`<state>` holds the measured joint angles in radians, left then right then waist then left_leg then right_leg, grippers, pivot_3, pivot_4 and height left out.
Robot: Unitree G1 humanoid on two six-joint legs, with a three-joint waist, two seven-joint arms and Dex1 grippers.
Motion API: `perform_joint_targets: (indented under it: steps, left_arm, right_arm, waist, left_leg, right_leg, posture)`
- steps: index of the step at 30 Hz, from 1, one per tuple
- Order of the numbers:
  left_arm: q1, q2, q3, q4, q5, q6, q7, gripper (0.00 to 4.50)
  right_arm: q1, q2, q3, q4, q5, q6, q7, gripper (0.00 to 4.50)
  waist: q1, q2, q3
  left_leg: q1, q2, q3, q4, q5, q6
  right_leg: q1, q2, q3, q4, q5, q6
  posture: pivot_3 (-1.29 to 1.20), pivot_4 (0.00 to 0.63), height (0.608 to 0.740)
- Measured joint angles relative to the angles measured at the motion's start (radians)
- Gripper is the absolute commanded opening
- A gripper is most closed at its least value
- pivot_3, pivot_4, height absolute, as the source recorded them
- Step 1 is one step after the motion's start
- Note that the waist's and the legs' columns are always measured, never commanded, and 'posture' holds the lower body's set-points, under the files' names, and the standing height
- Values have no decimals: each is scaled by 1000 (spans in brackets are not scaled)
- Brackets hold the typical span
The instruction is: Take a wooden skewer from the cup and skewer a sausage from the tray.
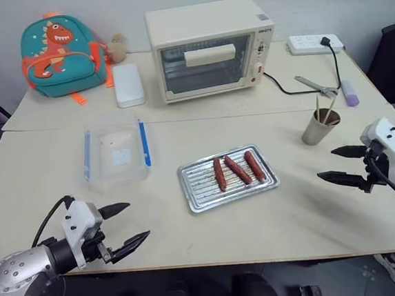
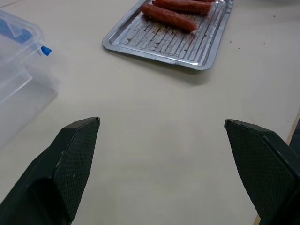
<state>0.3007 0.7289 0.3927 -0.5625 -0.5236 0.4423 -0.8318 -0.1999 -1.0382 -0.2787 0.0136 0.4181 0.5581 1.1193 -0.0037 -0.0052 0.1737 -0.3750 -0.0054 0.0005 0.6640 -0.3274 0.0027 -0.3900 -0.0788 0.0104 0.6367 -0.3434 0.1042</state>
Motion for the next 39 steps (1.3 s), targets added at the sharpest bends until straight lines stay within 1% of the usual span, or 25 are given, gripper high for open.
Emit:
perform_joint_targets:
  steps: [4,9,15,20,25,30,36,39]
  left_arm:
    - [-17,-2,-3,25,24,-19,11,4500]
    - [-26,-10,-12,27,24,0,38,4500]
    - [-48,-11,-21,27,16,21,50,4500]
    - [-86,-26,-41,27,10,24,56,4500]
    - [-229,-46,-108,26,-69,91,62,4500]
    - [-391,-49,-206,26,-137,160,50,4500]
    - [-610,-100,-337,79,-155,181,16,4500]
    - [-694,-136,-399,130,-138,176,-2,4500]
  right_arm:
    - [3,0,0,-13,1,11,-2,4476]
    - [21,5,-3,-30,4,24,-22,4476]
    - [56,46,-13,-93,37,76,-71,4476]
    - [83,96,-52,-136,45,101,-155,4476]
    - [87,202,-129,-205,44,123,-337,4476]
    - [58,305,-178,-278,56,170,-509,4476]
    - [-31,402,-199,-302,57,185,-674,4476]
    - [-72,421,-197,-287,54,182,-714,4476]
  waist:
    - [0,0,0]
    - [-1,0,0]
    - [1,0,0]
    - [1,0,0]
    - [2,0,0]
    - [0,0,0]
    - [0,0,0]
    - [0,0,0]
  left_leg:
    - [0,0,0,0,0,0]
    - [0,0,0,0,0,0]
    - [0,0,0,0,0,-1]
    - [0,0,0,0,0,-1]
    - [0,0,0,0,1,-2]
    - [-1,0,0,0,1,-3]
    - [-1,0,2,1,2,-3]
    - [-1,0,3,0,2,-3]
  right_leg:
    - [0,0,0,0,0,0]
    - [0,0,0,0,0,0]
    - [0,0,0,0,0,0]
    - [0,0,0,1,0,0]
    - [0,0,0,2,0,0]
    - [-1,1,0,7,0,0]
    - [-2,2,1,8,0,0]
    - [-3,2,1,9,0,0]
  posture:
    - [0,150,740]
    - [0,150,740]
    - [0,150,740]
    - [0,150,740]
    - [0,150,740]
    - [0,150,740]
    - [0,150,740]
    - [0,150,740]
